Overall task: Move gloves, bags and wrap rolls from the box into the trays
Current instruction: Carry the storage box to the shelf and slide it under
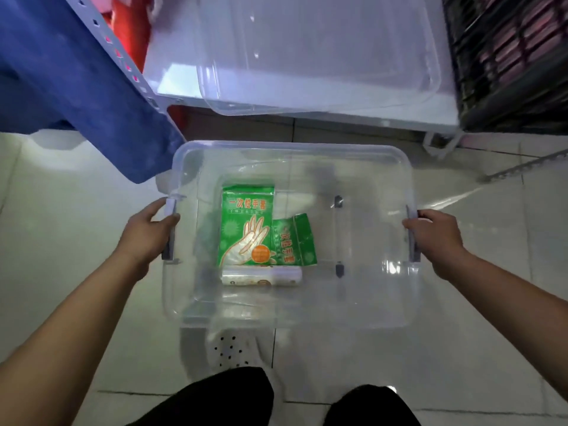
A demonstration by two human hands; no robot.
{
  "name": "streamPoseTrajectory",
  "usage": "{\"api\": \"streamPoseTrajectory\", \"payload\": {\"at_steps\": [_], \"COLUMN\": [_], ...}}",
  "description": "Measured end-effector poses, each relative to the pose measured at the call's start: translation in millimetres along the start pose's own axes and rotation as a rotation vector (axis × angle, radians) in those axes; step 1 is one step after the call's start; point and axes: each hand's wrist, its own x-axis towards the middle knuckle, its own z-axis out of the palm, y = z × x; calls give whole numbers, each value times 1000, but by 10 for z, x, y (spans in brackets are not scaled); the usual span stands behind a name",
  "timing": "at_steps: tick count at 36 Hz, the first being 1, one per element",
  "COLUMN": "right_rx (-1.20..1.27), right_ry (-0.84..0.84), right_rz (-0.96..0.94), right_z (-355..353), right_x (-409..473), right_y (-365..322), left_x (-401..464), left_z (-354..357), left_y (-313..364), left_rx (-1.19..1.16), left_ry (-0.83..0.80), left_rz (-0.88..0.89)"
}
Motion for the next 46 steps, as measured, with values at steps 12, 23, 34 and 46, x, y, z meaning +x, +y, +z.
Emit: {"api": "streamPoseTrajectory", "payload": {"at_steps": [12,23,34,46], "right_rx": [137,-102,-679,-383], "right_ry": [130,214,280,644], "right_rz": [-201,-775,-732,-1302], "right_z": [149,206,305,-532], "right_x": [378,741,1061,209], "right_y": [505,-503,-1312,-740], "left_x": [464,52,611,-721], "left_z": [30,509,925,44], "left_y": [-341,632,1287,793], "left_rx": [-61,498,1108,869], "left_ry": [27,288,648,712], "left_rz": [38,839,907,1191]}}
